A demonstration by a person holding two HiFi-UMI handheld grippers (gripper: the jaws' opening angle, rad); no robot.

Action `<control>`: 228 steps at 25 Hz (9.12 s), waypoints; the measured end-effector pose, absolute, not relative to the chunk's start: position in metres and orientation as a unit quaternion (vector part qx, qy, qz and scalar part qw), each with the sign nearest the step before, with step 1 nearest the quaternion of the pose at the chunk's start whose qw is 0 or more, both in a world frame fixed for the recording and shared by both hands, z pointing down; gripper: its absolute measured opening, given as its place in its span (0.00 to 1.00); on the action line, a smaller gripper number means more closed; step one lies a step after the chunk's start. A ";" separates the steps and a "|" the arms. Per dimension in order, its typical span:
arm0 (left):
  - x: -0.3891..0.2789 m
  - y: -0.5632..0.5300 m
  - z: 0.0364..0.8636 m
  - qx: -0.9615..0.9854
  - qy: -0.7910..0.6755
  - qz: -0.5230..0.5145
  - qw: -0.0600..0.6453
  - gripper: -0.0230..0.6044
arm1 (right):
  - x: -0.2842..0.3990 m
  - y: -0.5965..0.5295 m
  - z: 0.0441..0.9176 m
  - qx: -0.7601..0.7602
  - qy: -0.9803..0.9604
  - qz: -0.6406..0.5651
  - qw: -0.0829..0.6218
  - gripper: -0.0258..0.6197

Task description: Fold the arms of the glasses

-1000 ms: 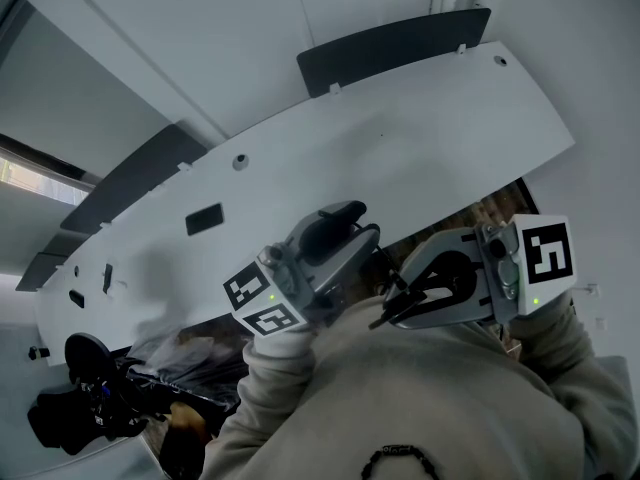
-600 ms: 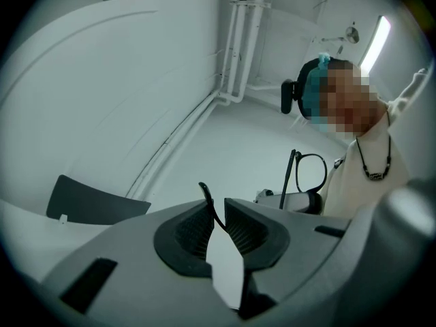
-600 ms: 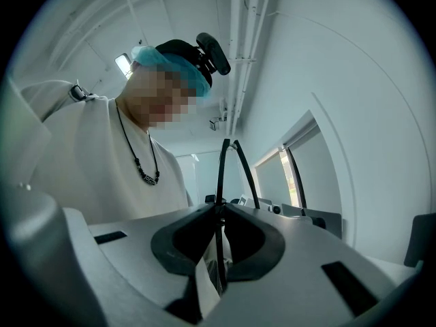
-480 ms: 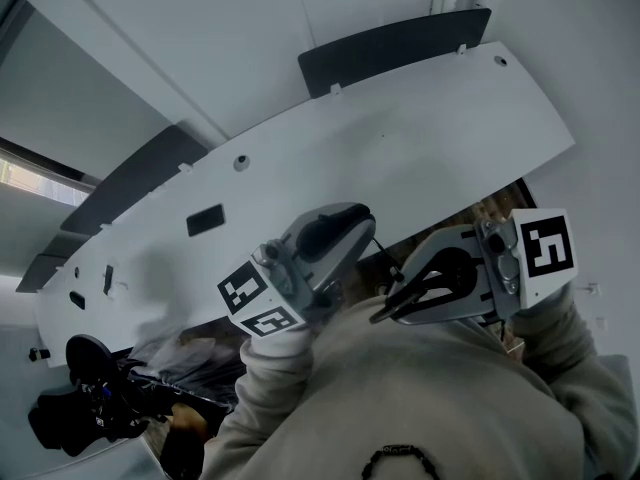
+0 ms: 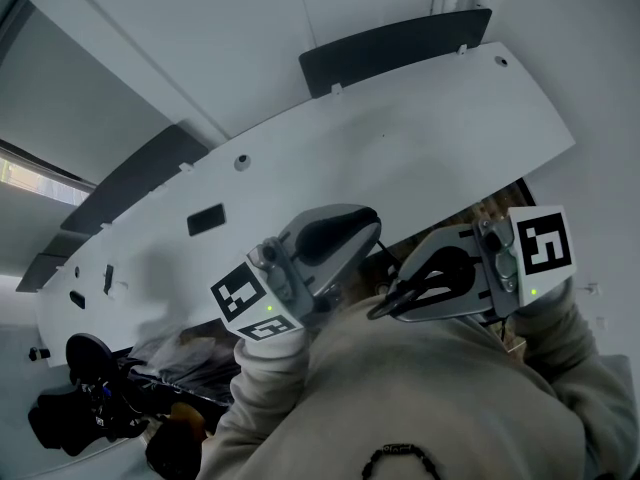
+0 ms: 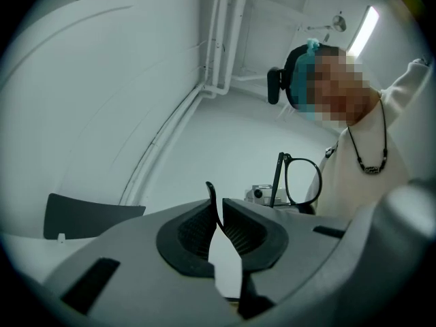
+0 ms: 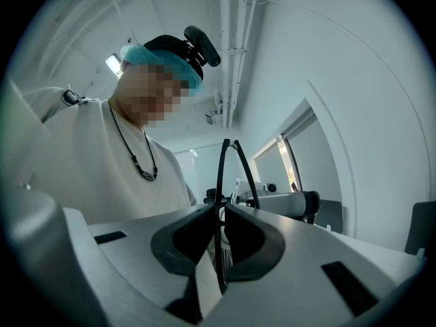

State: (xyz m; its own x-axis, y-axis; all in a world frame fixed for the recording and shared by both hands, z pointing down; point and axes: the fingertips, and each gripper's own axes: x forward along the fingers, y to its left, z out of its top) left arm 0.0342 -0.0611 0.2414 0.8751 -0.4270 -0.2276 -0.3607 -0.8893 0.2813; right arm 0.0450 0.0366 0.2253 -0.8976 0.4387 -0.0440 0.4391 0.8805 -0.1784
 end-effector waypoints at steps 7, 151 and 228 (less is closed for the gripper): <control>0.039 -0.055 0.240 0.967 -0.194 -0.130 0.103 0.09 | 0.046 0.037 0.232 0.230 0.968 -0.104 -0.012 0.13; -0.114 0.046 0.369 0.820 -0.538 -0.047 0.190 0.05 | -0.013 -0.121 0.767 0.217 0.779 0.049 -0.586 0.13; -0.052 -0.063 0.363 0.899 -0.406 -0.051 0.156 0.05 | 0.030 -0.119 0.424 -0.110 0.967 -0.171 -0.156 0.07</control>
State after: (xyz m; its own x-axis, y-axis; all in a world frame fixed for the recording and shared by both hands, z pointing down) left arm -0.0518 -0.0626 0.3628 0.6653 -0.7458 0.0352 -0.7142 -0.6219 0.3211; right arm 0.0295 -0.1194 0.4239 -0.9270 -0.1588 0.3397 -0.2658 0.9173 -0.2966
